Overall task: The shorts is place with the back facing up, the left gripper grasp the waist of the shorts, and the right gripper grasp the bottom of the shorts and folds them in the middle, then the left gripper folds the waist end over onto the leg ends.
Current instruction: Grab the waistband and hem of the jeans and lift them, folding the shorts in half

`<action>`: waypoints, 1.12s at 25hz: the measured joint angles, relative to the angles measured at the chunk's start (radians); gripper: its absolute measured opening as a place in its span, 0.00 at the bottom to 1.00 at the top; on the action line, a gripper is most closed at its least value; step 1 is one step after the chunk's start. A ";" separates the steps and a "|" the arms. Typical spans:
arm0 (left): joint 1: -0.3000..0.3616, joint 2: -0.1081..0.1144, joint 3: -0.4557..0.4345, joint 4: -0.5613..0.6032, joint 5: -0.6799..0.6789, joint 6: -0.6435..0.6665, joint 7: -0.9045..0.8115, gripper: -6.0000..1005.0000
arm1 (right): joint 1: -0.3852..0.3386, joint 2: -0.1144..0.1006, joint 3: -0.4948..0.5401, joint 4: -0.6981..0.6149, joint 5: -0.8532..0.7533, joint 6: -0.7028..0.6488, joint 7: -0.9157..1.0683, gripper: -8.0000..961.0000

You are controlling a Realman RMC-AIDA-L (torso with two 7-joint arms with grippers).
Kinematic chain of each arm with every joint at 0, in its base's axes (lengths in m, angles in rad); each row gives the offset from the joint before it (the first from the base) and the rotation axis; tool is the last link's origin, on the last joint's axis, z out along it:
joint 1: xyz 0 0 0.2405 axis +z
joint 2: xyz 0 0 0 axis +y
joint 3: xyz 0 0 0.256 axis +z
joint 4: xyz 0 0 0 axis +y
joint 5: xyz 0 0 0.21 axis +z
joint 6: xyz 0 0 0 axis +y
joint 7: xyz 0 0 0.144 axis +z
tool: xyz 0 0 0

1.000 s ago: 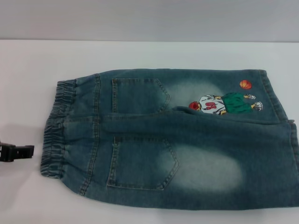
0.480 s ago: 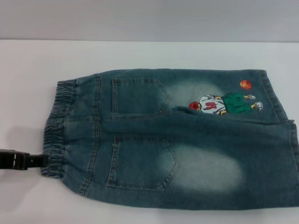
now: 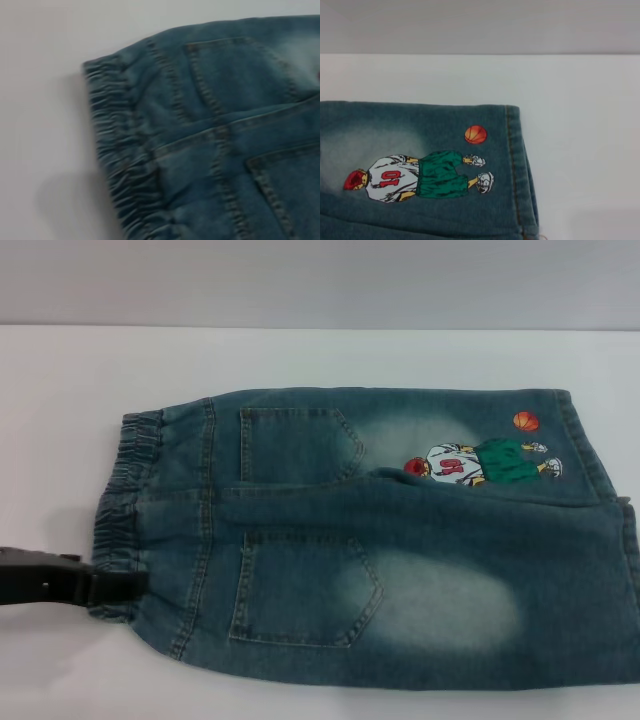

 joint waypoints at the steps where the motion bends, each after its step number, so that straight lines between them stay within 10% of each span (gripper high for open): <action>1: -0.003 0.000 0.003 0.002 -0.020 0.000 0.019 0.86 | 0.002 0.000 0.001 0.000 0.001 -0.001 -0.011 0.74; 28: -0.075 0.000 -0.085 0.203 -0.066 -0.028 0.070 0.86 | 0.029 -0.004 -0.006 0.004 0.006 0.020 -0.049 0.74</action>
